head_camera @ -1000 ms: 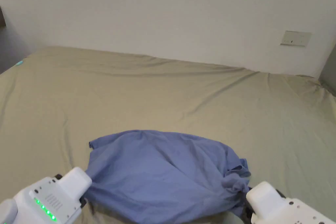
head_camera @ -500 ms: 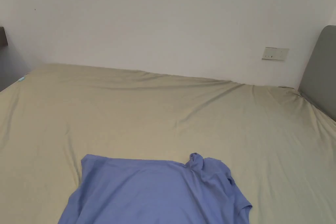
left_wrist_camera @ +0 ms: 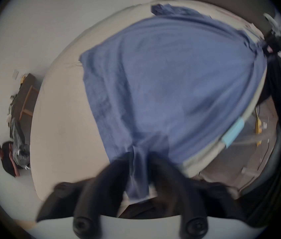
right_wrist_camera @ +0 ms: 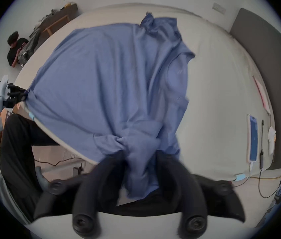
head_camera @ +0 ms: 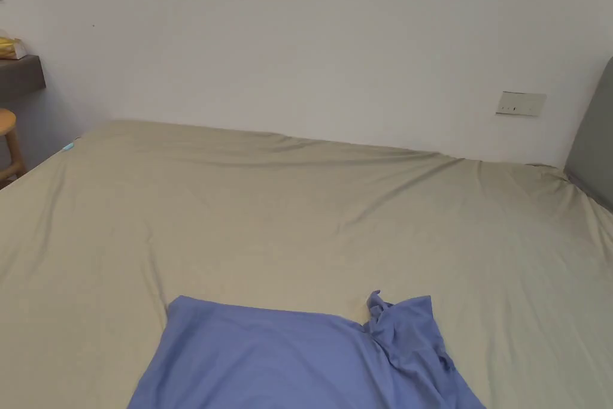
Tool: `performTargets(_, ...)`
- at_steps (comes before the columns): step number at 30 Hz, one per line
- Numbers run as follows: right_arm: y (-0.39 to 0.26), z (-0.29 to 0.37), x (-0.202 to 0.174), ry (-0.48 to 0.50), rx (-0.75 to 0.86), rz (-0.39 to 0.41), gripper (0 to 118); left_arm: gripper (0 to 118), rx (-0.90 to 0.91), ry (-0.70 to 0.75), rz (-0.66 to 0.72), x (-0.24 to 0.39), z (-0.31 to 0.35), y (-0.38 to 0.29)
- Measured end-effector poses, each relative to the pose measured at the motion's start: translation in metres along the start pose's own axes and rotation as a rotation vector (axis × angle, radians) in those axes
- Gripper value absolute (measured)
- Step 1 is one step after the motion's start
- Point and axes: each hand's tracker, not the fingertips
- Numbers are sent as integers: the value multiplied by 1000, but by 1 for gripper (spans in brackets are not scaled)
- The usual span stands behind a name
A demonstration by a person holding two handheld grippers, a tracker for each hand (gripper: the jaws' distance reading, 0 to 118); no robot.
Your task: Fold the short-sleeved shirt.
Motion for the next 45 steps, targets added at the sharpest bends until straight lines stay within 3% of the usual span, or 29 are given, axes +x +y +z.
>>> performTargets(2, 18, 16, 6, -11, 16, 0, 69, 94, 35, -63, 108, -11, 12, 16)
performTargets(3, 29, 28, 9, -25, 84, -27, 87, 110, 92, -82, 164, -16, 23, 28)
performTargets(5, 54, 59, 15, -22, 213, -55, 98, 108, 234, -82, 234, -25, 50, 52)
performTargets(8, 93, 120, 11, -45, 428, -67, 98, 108, 453, -22, 323, -38, 98, 96)
performTargets(11, 128, 173, -11, -134, 670, -17, 98, 108, 703, 52, 402, -45, 151, 137)
performTargets(14, 152, 212, -43, -229, 882, 35, 98, 98, 898, 179, 425, -39, 200, 170)
performTargets(17, 168, 233, -74, -302, 1003, 62, 86, 67, 1011, 307, 426, -26, 231, 192)
performTargets(19, 172, 241, -89, -281, 1052, 71, 44, 28, 1051, 355, 412, -18, 242, 202)
performTargets(20, 174, 239, -94, -269, 1067, 77, 18, 14, 1061, 371, 406, -15, 244, 205)
performTargets(21, 174, 238, -100, -275, 1082, 82, 5, 4, 1059, 379, 404, -11, 245, 209)
performTargets(24, 177, 230, -113, -343, 1109, 123, 3, 0, 1067, 383, 395, -5, 243, 216)
performTargets(35, 197, 184, -95, -299, 1040, 95, 2, 0, 1003, 334, 409, -19, 200, 235)
performTargets(44, 207, 83, -45, -288, 790, 32, 2, 0, 431, 192, 523, -109, -37, 229)
performTargets(45, 209, 73, -37, -293, 763, 23, 2, 6, 400, 166, 545, -125, -65, 228)
